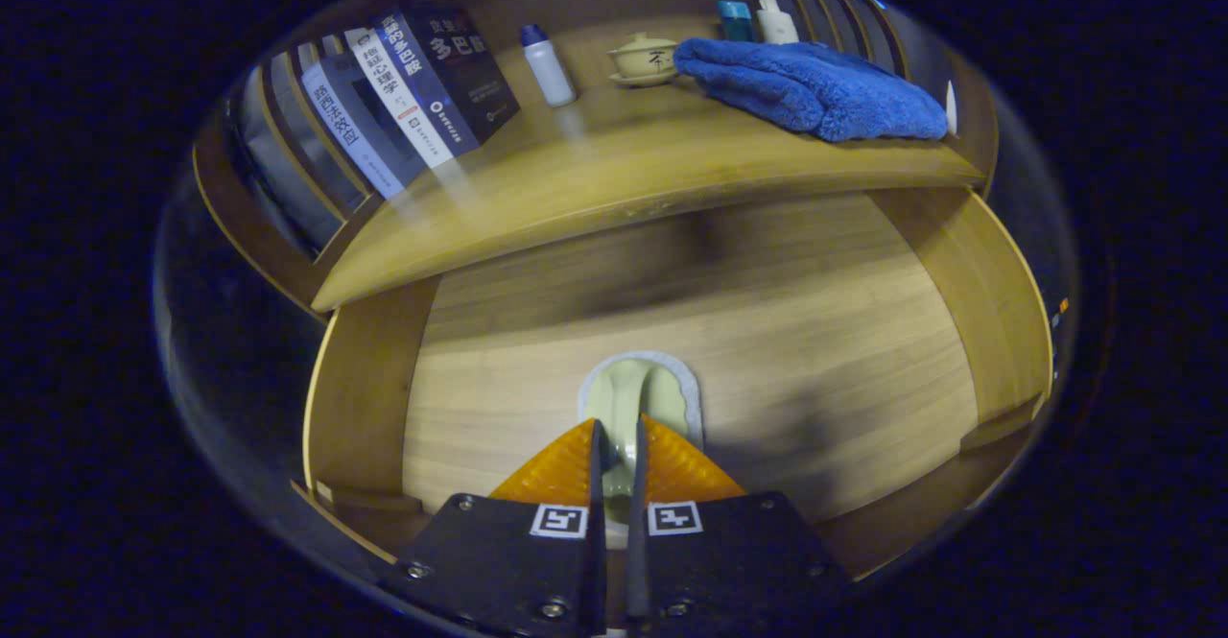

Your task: Pull open the drawer, take out the items inside it, and place them on the countertop above the cabinet.

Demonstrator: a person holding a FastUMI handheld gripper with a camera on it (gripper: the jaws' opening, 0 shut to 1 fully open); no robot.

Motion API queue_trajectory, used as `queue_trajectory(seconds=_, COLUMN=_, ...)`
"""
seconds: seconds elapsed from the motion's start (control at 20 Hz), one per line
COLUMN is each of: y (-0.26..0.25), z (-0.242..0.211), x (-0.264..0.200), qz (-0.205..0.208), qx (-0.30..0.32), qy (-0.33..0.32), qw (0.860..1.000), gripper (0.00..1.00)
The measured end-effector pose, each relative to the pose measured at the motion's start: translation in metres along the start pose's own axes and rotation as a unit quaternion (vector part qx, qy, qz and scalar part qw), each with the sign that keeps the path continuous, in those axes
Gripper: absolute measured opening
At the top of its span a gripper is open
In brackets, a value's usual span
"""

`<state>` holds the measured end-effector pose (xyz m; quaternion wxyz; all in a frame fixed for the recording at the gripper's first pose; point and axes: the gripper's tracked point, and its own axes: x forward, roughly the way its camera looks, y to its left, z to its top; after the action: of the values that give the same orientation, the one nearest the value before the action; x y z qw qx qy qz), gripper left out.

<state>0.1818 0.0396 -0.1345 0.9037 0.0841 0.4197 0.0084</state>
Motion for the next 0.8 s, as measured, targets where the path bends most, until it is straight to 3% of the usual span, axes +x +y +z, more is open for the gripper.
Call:
queue_trajectory(seconds=0.4, y=0.021, z=0.027, x=-0.045, qz=0.054, qx=-0.028, qy=-0.103, qw=0.993, gripper=0.09)
queue_trajectory(seconds=0.6, y=0.030, z=0.039, x=-0.079, qz=0.071, qx=-0.038, qy=-0.180, qw=0.980, gripper=0.09)
queue_trajectory(seconds=0.8, y=0.031, z=0.050, x=-0.115, qz=0.090, qx=-0.029, qy=-0.268, qw=0.959, gripper=0.09)
